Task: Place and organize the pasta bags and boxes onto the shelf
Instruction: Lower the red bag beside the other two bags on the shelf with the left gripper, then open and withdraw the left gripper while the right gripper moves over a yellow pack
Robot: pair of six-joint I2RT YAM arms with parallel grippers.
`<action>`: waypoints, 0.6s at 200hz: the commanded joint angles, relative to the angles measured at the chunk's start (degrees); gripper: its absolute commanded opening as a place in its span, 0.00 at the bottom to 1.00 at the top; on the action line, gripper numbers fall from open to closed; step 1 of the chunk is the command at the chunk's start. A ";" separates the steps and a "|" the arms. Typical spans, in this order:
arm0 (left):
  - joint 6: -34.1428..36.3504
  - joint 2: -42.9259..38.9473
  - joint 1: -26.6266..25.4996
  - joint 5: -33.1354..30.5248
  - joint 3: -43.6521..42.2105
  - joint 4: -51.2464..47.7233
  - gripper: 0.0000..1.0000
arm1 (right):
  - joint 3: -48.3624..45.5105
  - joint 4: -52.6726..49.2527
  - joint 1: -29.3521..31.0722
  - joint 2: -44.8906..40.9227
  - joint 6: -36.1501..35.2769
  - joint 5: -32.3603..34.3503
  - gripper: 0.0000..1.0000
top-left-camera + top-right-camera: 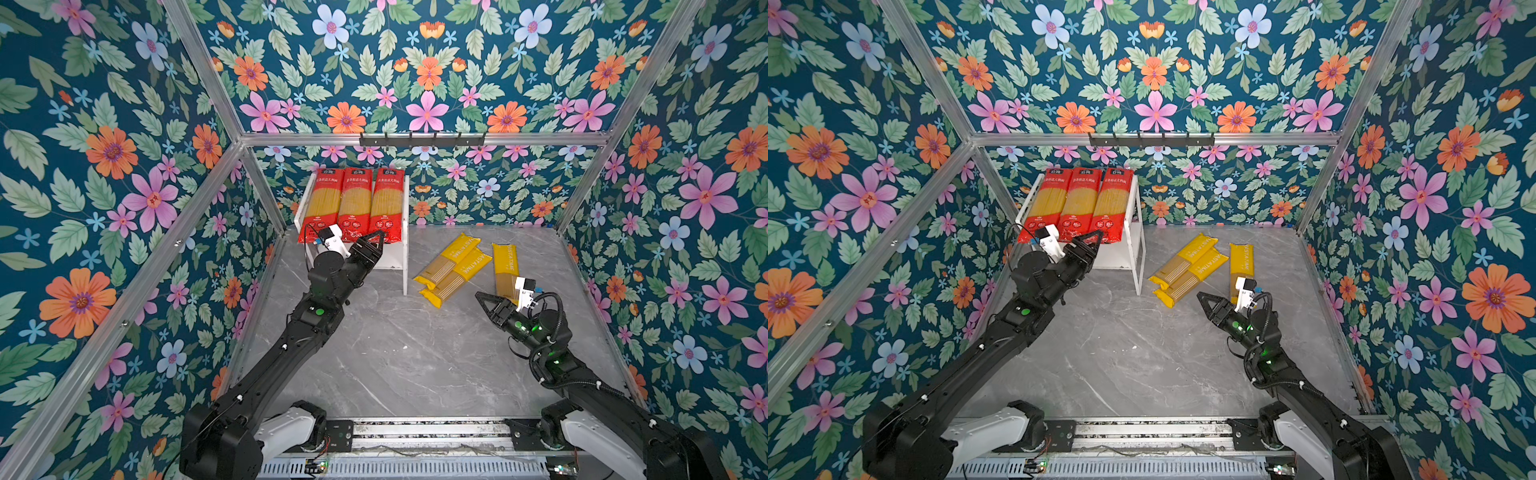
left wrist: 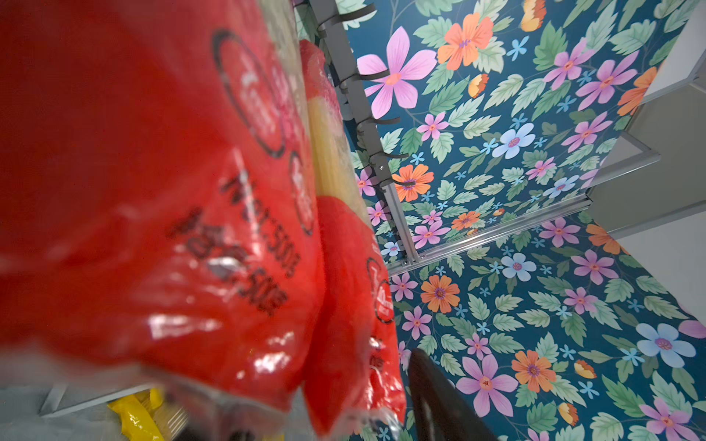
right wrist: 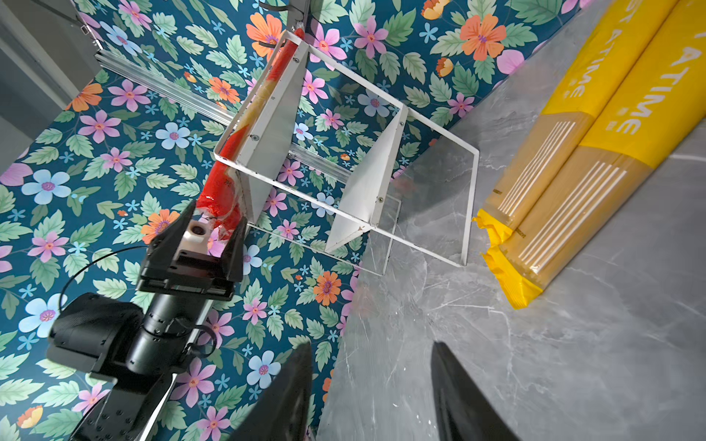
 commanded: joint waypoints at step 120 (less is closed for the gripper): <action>30.38 -2.10 -30.14 -20.77 -11.63 -2.87 0.68 | 11.82 -33.59 -1.21 0.94 -14.47 6.21 0.50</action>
